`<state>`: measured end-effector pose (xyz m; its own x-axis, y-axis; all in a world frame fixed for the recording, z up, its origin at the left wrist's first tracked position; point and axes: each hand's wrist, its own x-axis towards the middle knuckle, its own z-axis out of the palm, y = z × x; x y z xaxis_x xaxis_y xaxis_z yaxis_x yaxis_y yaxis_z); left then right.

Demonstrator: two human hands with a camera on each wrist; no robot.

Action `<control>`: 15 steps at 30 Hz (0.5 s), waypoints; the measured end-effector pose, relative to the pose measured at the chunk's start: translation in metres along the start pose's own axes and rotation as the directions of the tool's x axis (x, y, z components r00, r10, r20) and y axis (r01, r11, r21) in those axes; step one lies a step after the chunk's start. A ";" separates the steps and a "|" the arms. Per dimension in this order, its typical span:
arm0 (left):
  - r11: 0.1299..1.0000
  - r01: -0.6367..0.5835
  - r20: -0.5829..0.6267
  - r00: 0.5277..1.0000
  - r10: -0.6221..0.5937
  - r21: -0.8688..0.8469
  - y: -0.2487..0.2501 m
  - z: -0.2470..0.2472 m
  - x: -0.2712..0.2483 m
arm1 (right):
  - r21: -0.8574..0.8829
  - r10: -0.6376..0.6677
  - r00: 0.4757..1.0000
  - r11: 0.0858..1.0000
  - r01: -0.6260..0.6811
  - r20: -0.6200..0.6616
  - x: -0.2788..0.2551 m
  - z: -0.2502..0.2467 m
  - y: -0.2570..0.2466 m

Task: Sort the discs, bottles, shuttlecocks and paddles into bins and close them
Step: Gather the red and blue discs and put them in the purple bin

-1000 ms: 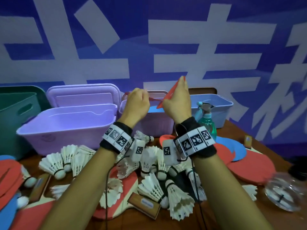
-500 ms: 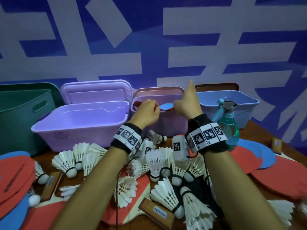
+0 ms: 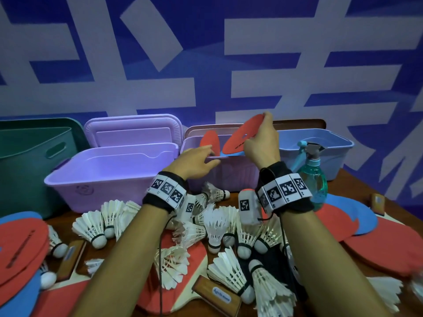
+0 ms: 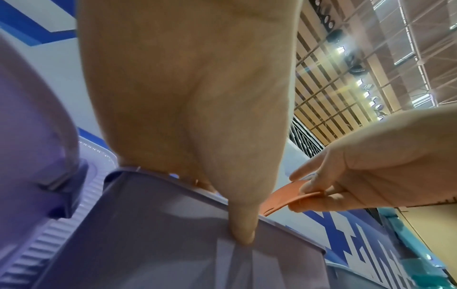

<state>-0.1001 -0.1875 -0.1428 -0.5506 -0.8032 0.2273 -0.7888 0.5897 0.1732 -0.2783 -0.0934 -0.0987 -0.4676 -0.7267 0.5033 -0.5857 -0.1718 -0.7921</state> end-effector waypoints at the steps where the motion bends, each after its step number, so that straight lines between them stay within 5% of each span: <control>1: 1.000 0.013 -0.026 1.000 -0.013 0.021 -0.002 -0.001 0.000 | -0.006 0.005 1.000 1.000 -0.005 0.007 0.001 0.000 0.001; 9: 0.971 0.116 -0.046 0.993 -0.109 0.210 -0.008 -0.006 -0.008 | 0.034 0.036 0.999 0.999 -0.036 -0.021 0.004 0.002 0.004; 15: 0.985 0.047 -0.021 0.999 -0.044 0.166 -0.007 -0.008 -0.011 | -0.369 0.163 0.925 0.929 -0.026 0.344 0.003 0.022 0.018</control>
<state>-0.0859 -0.1819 -0.1390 -0.5094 -0.8265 0.2395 -0.8483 0.5291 0.0220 -0.2755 -0.1131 -0.1195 -0.3001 -0.9286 0.2181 -0.7761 0.1048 -0.6218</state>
